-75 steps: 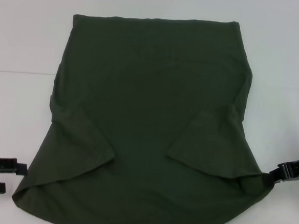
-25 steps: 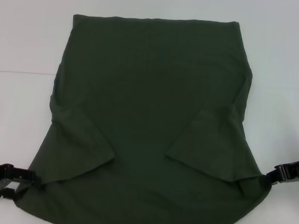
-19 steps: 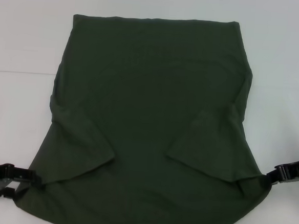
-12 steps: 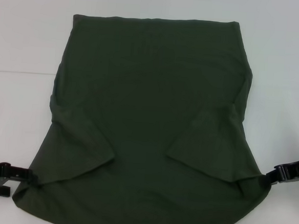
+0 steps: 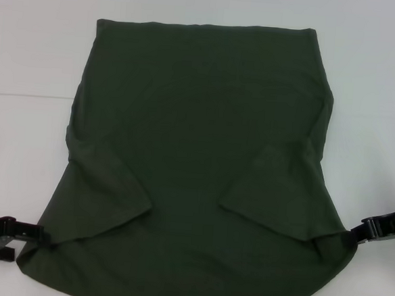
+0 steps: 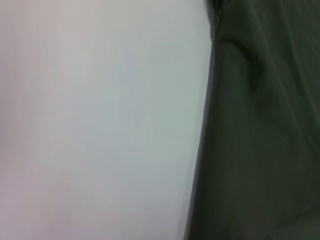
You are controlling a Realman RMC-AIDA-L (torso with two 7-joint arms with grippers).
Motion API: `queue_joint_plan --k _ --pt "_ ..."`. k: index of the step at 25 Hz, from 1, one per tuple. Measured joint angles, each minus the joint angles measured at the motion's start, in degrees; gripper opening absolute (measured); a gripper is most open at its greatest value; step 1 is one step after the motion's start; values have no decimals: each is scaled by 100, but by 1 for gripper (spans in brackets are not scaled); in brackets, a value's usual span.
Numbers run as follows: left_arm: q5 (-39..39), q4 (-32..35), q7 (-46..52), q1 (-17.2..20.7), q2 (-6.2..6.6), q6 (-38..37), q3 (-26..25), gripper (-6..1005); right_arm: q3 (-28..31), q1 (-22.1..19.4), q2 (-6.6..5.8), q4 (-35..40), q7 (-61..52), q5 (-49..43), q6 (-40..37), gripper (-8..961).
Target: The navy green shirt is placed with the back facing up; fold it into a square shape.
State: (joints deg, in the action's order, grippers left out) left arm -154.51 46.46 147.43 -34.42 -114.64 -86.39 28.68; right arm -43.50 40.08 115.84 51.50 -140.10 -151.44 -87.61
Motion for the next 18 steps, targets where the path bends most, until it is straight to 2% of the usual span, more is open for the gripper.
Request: queue_joint_plan --k 7,18 --pt "3 -39 28 -20 -25 52 196 766 0 0 8 0 6 0 -11 84" --pt "61 -246 14 -152 -33 11 179 759 0 0 9 0 16 0 -19 83"
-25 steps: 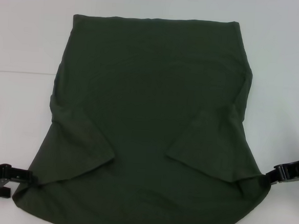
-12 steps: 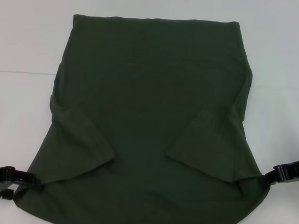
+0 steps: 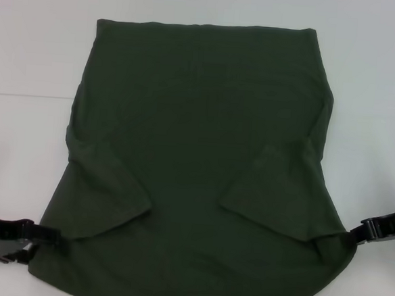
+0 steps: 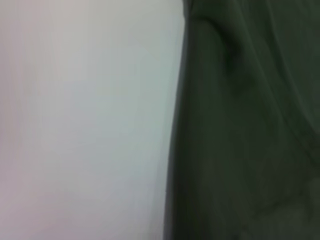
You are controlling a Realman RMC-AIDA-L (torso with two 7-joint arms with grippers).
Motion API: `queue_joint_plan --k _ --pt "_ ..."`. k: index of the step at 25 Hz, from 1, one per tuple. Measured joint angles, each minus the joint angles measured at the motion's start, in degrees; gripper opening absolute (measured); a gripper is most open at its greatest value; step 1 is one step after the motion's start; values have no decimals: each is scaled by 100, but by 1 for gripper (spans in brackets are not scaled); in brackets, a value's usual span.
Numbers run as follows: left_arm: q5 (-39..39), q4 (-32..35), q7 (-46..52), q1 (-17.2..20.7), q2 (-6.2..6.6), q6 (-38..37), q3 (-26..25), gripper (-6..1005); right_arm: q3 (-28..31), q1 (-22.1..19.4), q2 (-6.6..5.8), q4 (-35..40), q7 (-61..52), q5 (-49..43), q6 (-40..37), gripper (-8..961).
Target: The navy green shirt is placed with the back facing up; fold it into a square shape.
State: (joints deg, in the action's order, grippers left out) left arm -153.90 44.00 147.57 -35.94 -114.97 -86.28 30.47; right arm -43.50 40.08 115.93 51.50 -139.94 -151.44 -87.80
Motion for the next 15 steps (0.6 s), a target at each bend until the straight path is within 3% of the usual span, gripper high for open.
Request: queue_joint_plan --k 15 --pt "105 -95 -113 -82 0 6 85 750 0 0 0 0 2 0 -2 84"
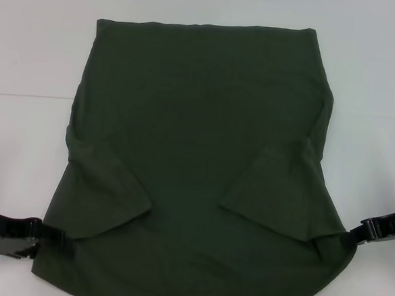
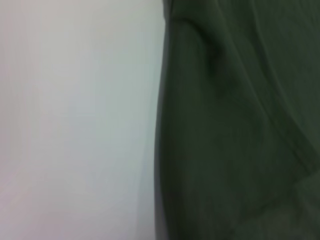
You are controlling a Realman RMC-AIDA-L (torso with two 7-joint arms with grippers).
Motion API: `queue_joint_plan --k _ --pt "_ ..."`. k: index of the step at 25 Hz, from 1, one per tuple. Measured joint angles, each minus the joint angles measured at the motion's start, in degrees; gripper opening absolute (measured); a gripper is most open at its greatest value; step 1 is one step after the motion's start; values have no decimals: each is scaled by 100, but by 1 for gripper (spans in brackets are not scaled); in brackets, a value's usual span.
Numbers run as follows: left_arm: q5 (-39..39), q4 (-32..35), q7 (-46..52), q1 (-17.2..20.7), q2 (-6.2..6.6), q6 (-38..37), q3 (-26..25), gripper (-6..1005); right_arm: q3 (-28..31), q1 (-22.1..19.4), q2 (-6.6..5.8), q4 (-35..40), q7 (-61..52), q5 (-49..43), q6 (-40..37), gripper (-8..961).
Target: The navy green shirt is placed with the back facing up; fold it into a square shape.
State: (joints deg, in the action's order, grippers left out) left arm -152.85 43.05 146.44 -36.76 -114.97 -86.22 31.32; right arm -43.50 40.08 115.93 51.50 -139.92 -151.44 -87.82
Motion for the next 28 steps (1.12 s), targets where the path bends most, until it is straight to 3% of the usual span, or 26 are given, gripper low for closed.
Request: queue_joint_plan --k 5,8,13,24,28 --pt "2 30 -165 -4 -30 -1 50 747 0 0 4 0 0 0 2 84" --pt "7 33 -169 -5 -36 28 86 497 0 0 6 0 0 0 2 84" --pt "9 36 -160 -5 -43 66 117 283 0 0 8 0 2 0 2 83" --pt "5 0 -264 9 -19 106 108 57 0 48 23 -6 33 0 10 83" --pt "16 -11 -395 26 -19 119 81 33 0 76 43 -9 111 0 14 83"
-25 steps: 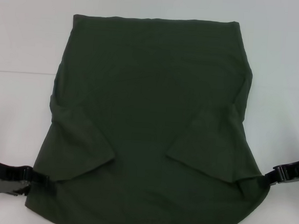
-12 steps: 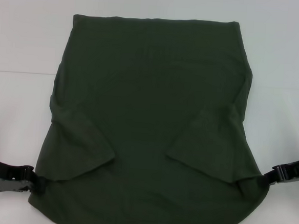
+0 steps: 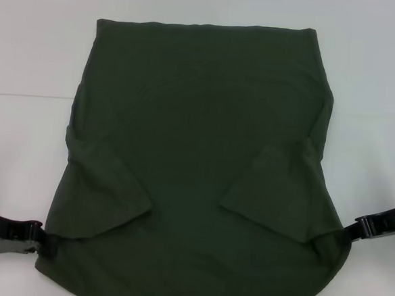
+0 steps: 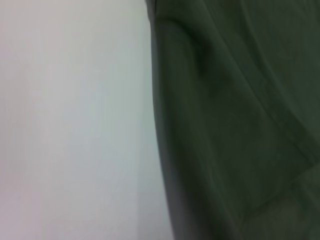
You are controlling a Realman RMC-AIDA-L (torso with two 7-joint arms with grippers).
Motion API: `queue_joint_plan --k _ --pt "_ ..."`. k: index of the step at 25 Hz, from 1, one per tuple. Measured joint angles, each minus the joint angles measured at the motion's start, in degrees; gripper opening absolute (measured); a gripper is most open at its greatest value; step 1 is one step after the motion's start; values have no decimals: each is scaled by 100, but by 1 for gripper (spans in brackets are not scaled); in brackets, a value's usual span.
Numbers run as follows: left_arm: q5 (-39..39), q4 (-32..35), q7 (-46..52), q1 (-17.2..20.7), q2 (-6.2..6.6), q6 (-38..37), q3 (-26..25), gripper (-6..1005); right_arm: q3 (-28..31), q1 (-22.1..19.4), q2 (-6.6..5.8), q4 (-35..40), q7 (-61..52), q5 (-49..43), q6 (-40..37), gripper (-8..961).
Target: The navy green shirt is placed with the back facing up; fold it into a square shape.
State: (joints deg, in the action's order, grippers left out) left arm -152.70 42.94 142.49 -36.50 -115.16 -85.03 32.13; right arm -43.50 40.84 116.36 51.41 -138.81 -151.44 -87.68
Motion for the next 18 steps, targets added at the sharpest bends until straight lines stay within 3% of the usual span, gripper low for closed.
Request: queue_joint_plan --k 8,18 --pt "129 2 -228 18 25 -248 -85 24 -61 41 1 0 122 -16 -85 84" --pt "99 -5 -586 116 166 -977 -711 29 -122 -31 -17 44 358 -21 -619 84"
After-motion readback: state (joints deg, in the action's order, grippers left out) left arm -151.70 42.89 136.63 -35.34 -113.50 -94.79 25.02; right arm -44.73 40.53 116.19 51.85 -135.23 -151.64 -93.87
